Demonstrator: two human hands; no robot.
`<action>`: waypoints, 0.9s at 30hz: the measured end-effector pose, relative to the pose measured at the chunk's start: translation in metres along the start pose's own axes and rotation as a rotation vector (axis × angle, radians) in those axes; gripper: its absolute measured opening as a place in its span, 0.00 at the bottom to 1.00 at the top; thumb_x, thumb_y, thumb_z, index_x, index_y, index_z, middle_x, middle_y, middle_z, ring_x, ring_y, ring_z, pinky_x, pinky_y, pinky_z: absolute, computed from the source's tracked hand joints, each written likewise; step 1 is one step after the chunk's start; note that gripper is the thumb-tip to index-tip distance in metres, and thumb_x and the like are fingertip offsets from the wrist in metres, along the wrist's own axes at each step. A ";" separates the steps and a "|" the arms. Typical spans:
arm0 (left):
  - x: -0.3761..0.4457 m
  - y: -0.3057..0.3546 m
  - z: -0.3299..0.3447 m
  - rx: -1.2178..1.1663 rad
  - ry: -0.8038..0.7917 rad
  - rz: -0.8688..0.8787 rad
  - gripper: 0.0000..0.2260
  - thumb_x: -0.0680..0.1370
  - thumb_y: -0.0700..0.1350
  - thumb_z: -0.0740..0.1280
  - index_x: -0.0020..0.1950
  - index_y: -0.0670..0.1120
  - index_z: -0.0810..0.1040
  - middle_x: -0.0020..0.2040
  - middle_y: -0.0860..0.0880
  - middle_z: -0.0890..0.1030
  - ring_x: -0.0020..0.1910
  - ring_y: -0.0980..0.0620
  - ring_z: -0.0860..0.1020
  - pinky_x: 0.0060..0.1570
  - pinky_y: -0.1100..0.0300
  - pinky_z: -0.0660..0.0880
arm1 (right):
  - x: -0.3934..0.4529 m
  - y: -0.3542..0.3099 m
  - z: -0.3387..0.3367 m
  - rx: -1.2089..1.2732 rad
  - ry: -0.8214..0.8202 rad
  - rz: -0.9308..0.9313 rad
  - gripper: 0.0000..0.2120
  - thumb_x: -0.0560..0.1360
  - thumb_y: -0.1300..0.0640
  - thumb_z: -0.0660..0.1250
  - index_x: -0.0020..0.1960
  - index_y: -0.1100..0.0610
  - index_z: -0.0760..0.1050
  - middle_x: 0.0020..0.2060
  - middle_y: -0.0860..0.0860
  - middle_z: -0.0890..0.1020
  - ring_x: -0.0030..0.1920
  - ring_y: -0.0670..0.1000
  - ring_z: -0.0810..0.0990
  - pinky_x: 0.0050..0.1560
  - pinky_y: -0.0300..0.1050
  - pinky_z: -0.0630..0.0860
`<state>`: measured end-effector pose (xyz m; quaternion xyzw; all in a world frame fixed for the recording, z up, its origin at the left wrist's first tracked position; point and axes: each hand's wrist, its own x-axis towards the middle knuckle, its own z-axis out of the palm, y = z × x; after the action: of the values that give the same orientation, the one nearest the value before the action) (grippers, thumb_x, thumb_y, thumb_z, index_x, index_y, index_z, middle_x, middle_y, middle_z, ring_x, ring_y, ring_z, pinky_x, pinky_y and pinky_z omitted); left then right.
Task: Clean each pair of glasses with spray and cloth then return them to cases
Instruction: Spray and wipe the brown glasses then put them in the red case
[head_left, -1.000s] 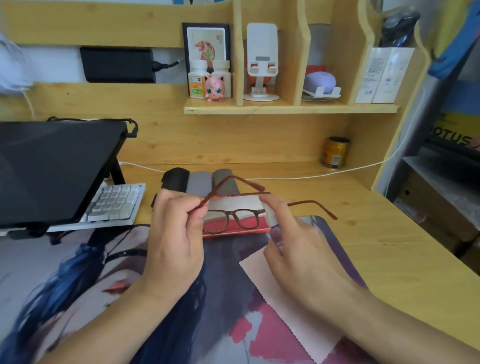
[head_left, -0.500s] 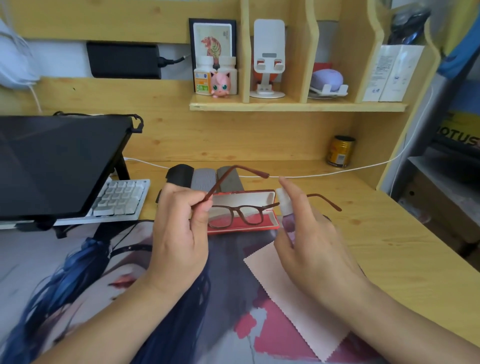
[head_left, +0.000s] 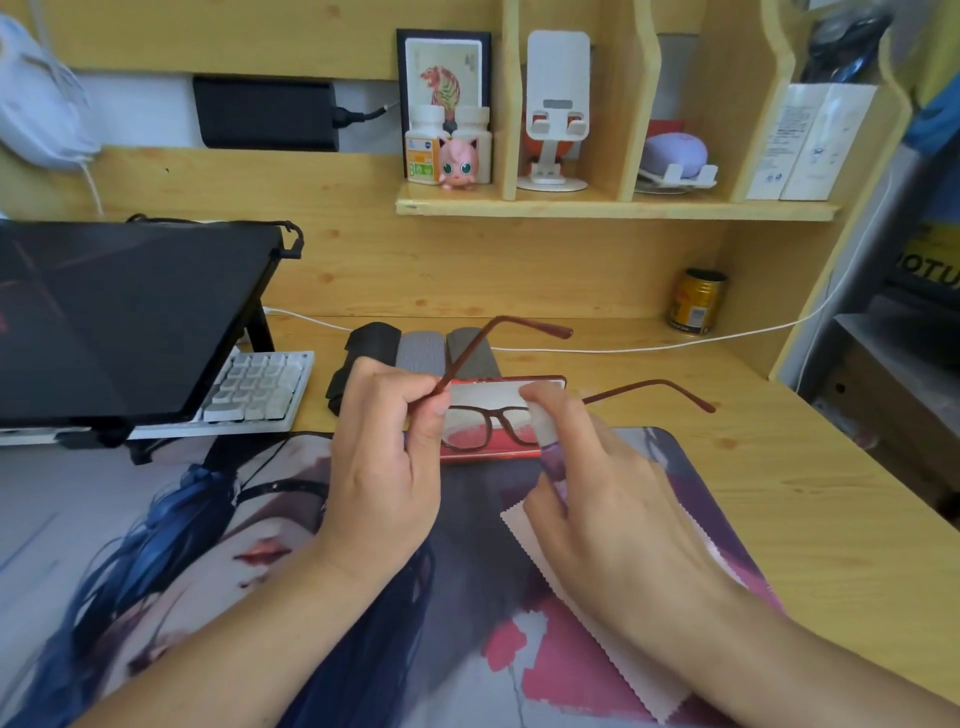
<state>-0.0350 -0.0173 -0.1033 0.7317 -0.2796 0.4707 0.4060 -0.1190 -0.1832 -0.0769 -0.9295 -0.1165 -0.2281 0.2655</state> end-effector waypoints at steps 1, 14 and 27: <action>0.000 0.000 -0.001 0.000 0.000 -0.011 0.06 0.81 0.37 0.62 0.50 0.34 0.76 0.45 0.45 0.72 0.44 0.50 0.71 0.47 0.65 0.68 | 0.000 0.004 -0.001 0.008 0.030 0.019 0.34 0.77 0.56 0.62 0.71 0.30 0.49 0.52 0.43 0.78 0.44 0.55 0.80 0.46 0.56 0.77; 0.028 0.009 -0.022 -0.742 0.044 -1.187 0.06 0.81 0.38 0.67 0.44 0.41 0.81 0.41 0.45 0.81 0.37 0.52 0.78 0.42 0.60 0.80 | -0.009 0.008 0.003 0.000 0.149 -0.151 0.38 0.77 0.60 0.66 0.76 0.33 0.52 0.39 0.35 0.70 0.32 0.46 0.76 0.33 0.46 0.74; 0.031 0.017 -0.024 -0.932 0.024 -1.466 0.03 0.79 0.38 0.69 0.48 0.40 0.82 0.34 0.47 0.82 0.30 0.56 0.80 0.35 0.62 0.80 | -0.003 -0.003 0.023 -0.327 0.017 -0.175 0.35 0.69 0.63 0.71 0.72 0.50 0.62 0.46 0.54 0.79 0.22 0.53 0.59 0.21 0.44 0.54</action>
<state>-0.0470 -0.0064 -0.0639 0.4815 0.1024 -0.0647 0.8680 -0.1139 -0.1680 -0.0945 -0.9446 -0.1560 -0.2741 0.0911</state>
